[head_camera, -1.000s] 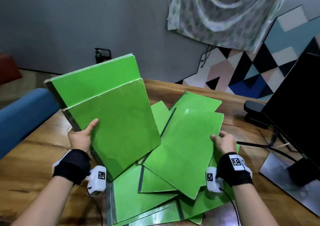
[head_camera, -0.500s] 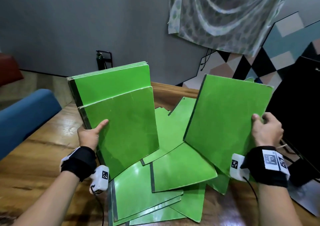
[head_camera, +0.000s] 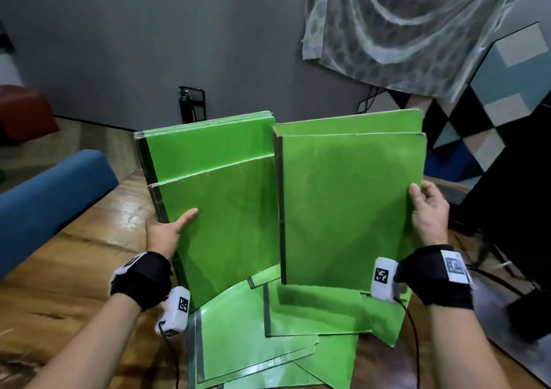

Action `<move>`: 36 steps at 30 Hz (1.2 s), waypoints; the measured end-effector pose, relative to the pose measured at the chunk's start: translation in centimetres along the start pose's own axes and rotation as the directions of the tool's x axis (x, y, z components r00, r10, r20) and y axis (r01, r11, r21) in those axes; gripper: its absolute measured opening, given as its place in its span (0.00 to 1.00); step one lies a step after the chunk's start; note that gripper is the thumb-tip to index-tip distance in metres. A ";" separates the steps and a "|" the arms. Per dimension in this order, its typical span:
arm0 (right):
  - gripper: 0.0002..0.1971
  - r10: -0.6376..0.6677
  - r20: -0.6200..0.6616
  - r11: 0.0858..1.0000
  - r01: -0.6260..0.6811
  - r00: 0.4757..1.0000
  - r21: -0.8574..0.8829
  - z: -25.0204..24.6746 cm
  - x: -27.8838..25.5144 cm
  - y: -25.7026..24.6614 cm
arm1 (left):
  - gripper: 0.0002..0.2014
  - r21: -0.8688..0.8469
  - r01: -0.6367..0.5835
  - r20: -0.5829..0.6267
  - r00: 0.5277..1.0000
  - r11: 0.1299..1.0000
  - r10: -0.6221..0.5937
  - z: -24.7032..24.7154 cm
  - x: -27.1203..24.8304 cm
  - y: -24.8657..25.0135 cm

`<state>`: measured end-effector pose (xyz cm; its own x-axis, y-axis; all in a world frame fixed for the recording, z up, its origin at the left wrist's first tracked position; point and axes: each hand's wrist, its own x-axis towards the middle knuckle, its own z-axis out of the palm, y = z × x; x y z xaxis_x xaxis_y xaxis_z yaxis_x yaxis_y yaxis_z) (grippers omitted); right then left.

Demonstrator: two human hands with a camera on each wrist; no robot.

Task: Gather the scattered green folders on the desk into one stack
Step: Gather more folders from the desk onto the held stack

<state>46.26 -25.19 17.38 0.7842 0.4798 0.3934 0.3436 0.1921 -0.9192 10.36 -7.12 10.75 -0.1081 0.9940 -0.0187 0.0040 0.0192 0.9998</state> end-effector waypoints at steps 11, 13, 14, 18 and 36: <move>0.27 0.193 0.409 0.866 -0.350 0.892 0.356 14.2 -4.0 4.7 | 0.19 -0.013 -0.017 0.057 0.998 1.000 0.018 -0.7 0.6 -1.4; 0.35 0.200 0.493 0.849 -0.401 0.847 0.345 16.1 -4.6 5.0 | 0.13 0.000 -0.055 0.120 0.991 0.999 0.054 -0.9 0.7 -2.0; 0.41 0.213 0.517 0.853 -0.415 0.829 0.315 16.7 -4.8 4.9 | 0.14 -0.005 -0.055 0.146 0.988 0.998 0.055 -1.0 0.6 -2.1; 0.52 0.274 0.608 0.893 -0.432 0.745 0.128 18.0 -5.2 4.9 | 0.41 -0.002 -0.024 0.203 0.979 1.000 0.024 -1.5 0.0 -2.5; 0.51 0.213 0.551 0.971 -0.239 0.807 -0.025 19.1 -7.2 2.5 | 0.17 -0.164 -0.291 0.083 0.948 0.943 0.307 -1.0 2.0 0.3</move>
<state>31.55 -11.79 11.96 0.4211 0.8998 0.1141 0.1591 0.0506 -0.9860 9.12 -5.19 11.04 -0.0191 0.9571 0.2891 -0.1274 -0.2892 0.9488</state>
